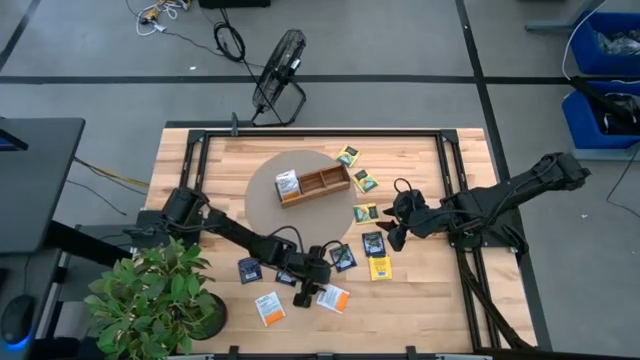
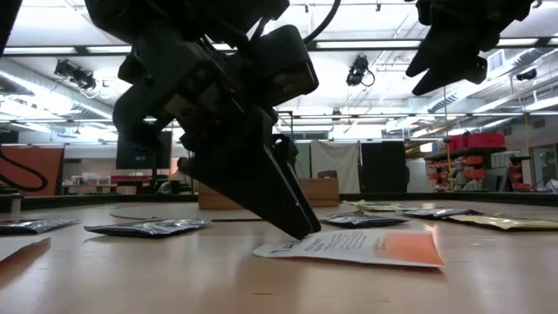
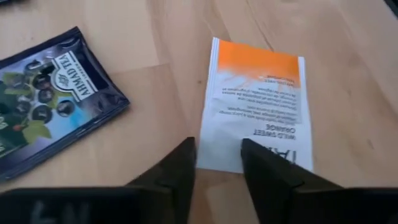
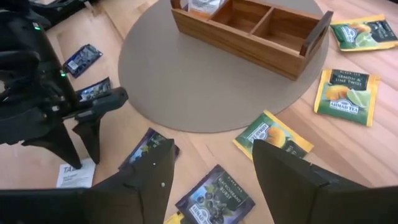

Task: Pick & Place Tea
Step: Put the white tea bag into the left section of the wooden organizer

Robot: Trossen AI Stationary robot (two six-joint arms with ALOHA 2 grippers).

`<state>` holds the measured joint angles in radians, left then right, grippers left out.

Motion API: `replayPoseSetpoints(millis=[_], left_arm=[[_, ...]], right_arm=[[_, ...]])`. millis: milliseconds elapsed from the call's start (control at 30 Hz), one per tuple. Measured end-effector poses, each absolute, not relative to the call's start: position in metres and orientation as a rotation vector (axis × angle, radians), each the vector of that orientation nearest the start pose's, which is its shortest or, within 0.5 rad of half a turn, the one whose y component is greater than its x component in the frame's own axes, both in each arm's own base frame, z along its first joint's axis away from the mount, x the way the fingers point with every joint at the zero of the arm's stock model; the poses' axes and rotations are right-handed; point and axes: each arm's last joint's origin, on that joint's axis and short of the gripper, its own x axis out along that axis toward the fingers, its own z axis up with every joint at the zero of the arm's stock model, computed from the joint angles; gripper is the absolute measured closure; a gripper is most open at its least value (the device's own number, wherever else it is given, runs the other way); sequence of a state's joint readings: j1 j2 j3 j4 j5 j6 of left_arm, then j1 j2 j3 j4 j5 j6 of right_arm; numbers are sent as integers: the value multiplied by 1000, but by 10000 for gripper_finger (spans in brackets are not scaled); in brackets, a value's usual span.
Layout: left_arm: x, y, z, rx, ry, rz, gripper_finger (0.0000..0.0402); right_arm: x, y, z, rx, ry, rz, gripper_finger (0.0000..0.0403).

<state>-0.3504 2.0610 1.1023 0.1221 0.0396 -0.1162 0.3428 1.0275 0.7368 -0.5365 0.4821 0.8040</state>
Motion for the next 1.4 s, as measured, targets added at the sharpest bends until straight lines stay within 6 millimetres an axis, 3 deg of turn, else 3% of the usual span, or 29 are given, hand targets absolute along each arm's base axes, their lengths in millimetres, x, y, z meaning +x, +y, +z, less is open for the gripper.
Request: replayPoseSetpoints(millis=[233, 400, 633, 933, 1067, 1400], left_arm=[[374, -137, 97, 31, 866, -312, 391], [374, -135, 98, 14, 872, -306, 398], [378, -125, 121, -27, 868, -320, 399], [386, -128, 141, -16, 885, -376, 399], [387, -130, 145, -33, 924, -390, 367], [382, -137, 138, 33, 928, -355, 205]], right_arm=[[191, 54, 248, 430, 652, -421, 179], [191, 54, 248, 428, 648, -427, 179], [191, 54, 248, 436, 646, -430, 179], [191, 54, 248, 438, 647, -432, 179], [191, 54, 248, 438, 648, -432, 179], [191, 53, 247, 428, 649, -439, 179]])
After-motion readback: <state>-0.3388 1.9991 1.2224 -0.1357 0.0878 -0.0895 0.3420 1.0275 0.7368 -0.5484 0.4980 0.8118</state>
